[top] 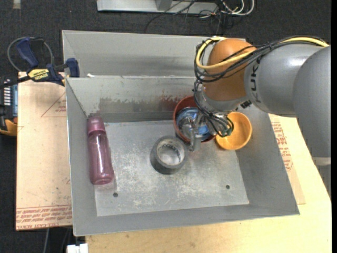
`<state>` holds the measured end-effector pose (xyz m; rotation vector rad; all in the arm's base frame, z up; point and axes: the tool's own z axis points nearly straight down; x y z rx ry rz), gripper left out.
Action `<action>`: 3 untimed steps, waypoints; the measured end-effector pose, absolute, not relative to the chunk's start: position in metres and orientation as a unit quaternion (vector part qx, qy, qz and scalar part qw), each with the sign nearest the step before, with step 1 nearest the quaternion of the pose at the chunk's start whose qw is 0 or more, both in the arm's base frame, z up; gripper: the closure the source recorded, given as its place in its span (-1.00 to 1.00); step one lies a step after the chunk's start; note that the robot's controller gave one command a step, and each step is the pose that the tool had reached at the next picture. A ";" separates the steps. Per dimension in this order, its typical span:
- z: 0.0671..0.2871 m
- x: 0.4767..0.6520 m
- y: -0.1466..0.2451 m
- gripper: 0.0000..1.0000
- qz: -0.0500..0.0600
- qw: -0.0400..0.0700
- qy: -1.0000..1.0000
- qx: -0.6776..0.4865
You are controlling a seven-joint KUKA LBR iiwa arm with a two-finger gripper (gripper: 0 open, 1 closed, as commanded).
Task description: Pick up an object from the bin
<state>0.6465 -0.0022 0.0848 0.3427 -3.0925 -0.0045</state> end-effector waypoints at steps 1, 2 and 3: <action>0.085 0.646 -0.002 1.00 -0.002 0.015 -0.994 0.110; 0.082 0.646 -0.007 1.00 -0.002 0.016 -0.994 0.105; 0.164 0.650 0.045 1.00 -0.007 0.017 -0.951 0.310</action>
Offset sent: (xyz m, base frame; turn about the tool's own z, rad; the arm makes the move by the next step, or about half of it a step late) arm -0.0034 -0.0168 -0.0148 0.0302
